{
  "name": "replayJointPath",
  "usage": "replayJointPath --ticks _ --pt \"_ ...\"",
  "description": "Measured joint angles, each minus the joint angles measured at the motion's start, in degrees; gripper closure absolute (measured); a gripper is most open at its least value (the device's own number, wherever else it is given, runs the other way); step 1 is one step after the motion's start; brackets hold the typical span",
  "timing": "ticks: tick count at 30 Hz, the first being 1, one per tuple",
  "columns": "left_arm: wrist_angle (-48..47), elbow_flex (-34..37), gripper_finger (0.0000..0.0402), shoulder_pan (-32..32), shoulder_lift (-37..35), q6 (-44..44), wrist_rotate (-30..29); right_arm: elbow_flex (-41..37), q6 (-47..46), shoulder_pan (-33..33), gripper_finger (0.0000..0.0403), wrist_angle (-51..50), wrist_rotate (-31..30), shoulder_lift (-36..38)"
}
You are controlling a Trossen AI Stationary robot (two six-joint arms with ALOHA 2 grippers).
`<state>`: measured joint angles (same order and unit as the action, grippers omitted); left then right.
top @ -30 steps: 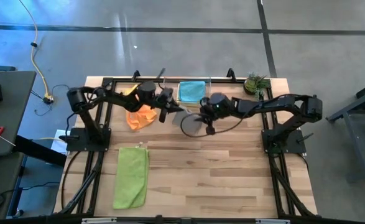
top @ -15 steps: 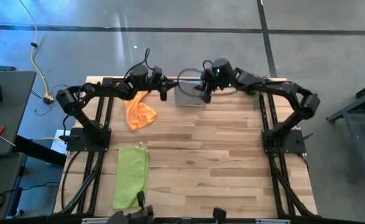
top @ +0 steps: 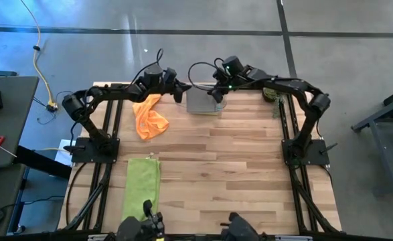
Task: Fold microfiber towels
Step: Stack the gray towel on top of the blue towel in the transparent bin
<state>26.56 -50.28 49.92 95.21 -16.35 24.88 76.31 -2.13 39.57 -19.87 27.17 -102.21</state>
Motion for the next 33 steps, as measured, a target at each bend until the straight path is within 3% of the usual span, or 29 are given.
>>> replayJointPath --ticks 7,22,33 --pt "1.56 -0.36 0.0401 1.30 4.07 -2.53 -0.48 0.07 -4.48 3.20 0.0403 -0.46 0.54 -0.35" --pt "0.44 -5.35 0.0401 1.43 11.57 1.42 -5.24 0.03 -5.42 4.64 0.0403 2.02 -3.55 -4.73" --pt "-0.44 -5.42 0.0401 1.20 12.10 6.50 -8.98 0.00 -5.55 4.55 0.0403 1.97 -4.76 -5.09"
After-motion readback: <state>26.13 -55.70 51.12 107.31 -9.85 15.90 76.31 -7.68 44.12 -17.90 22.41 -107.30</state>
